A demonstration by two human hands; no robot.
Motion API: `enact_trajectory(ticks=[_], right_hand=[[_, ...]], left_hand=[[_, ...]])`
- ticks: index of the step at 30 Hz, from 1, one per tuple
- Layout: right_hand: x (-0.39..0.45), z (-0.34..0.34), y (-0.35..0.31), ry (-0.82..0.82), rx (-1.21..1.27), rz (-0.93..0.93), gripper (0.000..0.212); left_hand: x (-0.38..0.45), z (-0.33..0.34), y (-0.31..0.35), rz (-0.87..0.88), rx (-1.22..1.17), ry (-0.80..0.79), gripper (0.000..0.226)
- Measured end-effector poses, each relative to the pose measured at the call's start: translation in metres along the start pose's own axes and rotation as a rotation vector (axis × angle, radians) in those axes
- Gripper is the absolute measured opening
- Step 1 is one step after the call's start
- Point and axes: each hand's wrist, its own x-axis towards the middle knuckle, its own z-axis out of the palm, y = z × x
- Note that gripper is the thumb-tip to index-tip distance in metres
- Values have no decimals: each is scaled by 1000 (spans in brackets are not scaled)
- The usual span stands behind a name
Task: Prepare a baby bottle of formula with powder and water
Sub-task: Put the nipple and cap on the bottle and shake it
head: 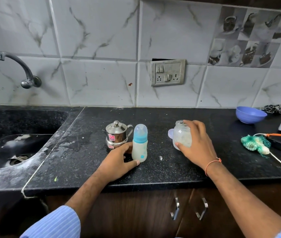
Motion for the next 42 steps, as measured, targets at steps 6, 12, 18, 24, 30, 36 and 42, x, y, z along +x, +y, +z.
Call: enact_trajectory(ticks=[6,12,18,24,30,36,42], right_hand=[[3,18,-13,5,15,30,118],[-28,22,-54,259,12,-162,92],[-58,43,-124,-222,368,-34,98],[-36,50,-118,-46,711,226,55],[-35,40,-121,-67,961,202,50],[-31,27,-120,-268,1107,263,50],[-24,18,-128,-293,1255,312,45]], left_hand=[[-2,-1,3,5,-3,7,62],[-1,-2,2,2,-19,13,63],[-1,-5,-2,45,-65,-21,63],[-2,-5,6,38,-88,54,77],[-1,-6,3,60,-143,138,62],[0,-3,-2,-54,-386,173,55],[0,-2,4,-45,-514,229,57]])
